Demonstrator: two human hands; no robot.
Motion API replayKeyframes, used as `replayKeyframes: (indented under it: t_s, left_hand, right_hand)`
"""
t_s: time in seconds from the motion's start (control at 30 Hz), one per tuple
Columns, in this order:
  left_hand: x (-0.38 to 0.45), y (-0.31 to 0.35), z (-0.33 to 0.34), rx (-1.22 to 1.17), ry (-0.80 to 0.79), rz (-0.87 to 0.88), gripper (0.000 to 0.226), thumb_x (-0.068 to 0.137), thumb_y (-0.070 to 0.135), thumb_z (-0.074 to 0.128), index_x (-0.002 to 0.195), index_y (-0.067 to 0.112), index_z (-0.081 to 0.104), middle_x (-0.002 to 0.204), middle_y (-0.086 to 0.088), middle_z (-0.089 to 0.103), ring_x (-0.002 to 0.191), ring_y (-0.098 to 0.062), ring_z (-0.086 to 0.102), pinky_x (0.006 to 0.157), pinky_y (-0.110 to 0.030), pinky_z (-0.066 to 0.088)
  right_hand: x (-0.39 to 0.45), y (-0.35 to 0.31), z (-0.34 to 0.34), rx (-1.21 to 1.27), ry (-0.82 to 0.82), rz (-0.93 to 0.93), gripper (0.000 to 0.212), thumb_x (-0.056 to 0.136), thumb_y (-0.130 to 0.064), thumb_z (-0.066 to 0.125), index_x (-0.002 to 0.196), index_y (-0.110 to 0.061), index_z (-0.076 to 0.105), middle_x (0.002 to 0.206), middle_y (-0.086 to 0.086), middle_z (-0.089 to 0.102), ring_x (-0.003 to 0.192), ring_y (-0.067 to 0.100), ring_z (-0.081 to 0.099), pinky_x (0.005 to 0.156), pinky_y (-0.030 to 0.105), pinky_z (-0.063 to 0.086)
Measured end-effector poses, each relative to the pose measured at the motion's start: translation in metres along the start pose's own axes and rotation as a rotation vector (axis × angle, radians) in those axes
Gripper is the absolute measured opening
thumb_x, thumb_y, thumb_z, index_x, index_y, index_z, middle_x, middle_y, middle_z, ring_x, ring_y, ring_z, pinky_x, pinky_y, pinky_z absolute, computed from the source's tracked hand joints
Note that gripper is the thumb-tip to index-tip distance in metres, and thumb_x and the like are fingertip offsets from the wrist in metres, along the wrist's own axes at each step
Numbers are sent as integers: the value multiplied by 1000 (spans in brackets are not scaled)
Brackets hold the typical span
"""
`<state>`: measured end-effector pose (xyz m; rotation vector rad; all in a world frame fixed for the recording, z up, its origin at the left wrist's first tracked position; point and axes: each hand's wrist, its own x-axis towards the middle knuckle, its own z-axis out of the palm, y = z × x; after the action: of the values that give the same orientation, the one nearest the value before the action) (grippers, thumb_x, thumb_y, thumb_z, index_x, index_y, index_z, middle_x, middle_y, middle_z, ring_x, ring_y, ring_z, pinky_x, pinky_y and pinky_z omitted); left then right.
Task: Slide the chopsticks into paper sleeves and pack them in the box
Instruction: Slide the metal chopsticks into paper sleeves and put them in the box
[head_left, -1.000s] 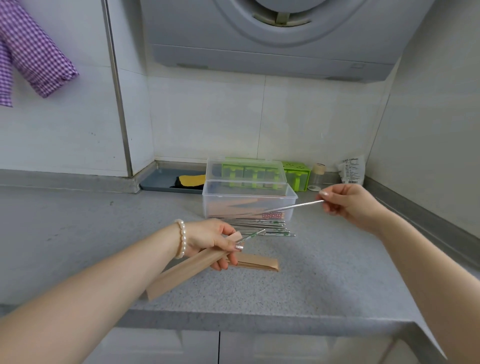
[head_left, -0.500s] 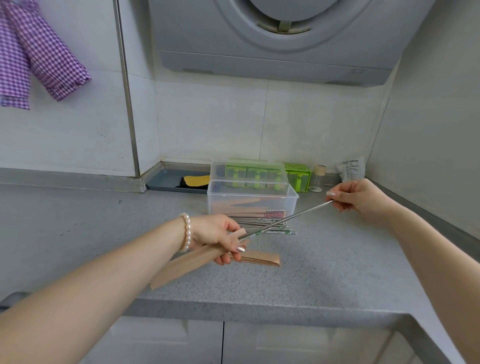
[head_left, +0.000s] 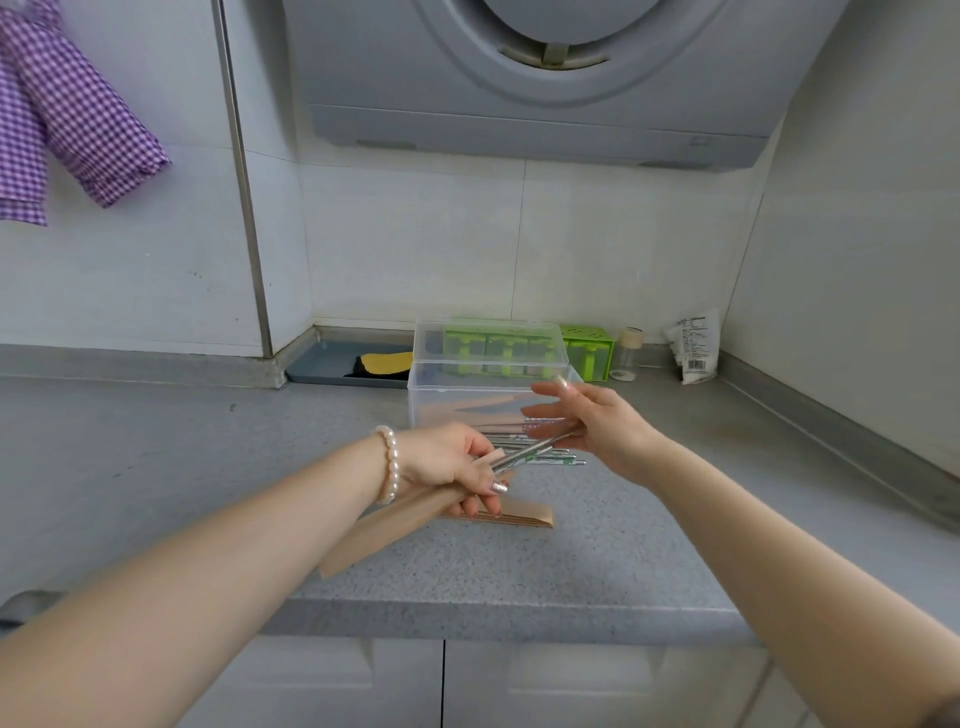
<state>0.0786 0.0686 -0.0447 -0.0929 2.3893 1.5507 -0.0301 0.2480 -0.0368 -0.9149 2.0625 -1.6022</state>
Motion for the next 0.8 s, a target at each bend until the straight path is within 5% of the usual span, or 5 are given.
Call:
replayKeyframes:
  t_s: [0.17, 0.33, 0.6, 0.7, 0.8]
  left_hand:
    - [-1, -2, -2, -38, -8, -15, 9, 89, -4, 53, 92, 4, 54, 65, -4, 69, 43, -6, 56, 39, -15, 43]
    - [2, -3, -1, -57, -29, -33, 9, 89, -3, 53, 92, 5, 54, 65, -4, 68, 43, -5, 55, 38, -15, 43]
    - [5, -9, -3, -10, -55, -63, 13, 89, -1, 55, 100, 5, 55, 70, -7, 69, 44, -6, 55, 40, -16, 44]
    - [7, -9, -1, -12, -51, -49, 12, 89, -1, 55, 98, 7, 55, 69, -6, 69, 45, -6, 55, 41, -16, 44]
    - [9, -8, -3, -43, -26, -40, 10, 89, -2, 53, 94, 6, 55, 70, -7, 70, 47, -8, 58, 42, -17, 46]
  right_hand:
    - [4, 3, 13, 102, -189, 73, 58, 91, -61, 16, 131, -31, 46, 125, 0, 61, 112, 20, 60, 96, 37, 47]
    - [1, -1, 27, 52, -288, 91, 75, 77, -72, 18, 134, -30, 44, 131, 2, 56, 118, 20, 55, 99, 36, 44]
    - [-4, 0, 34, -349, -356, 58, 65, 89, -60, 17, 142, -26, 33, 135, 0, 50, 121, 17, 49, 101, 35, 44]
    - [-2, 3, 33, -273, -275, 49, 60, 90, -57, 26, 137, -23, 42, 127, 2, 55, 114, 19, 54, 89, 32, 51]
    - [3, 3, 19, -148, -87, 57, 38, 93, -38, 48, 118, -11, 57, 96, 7, 62, 79, 19, 63, 64, 28, 52]
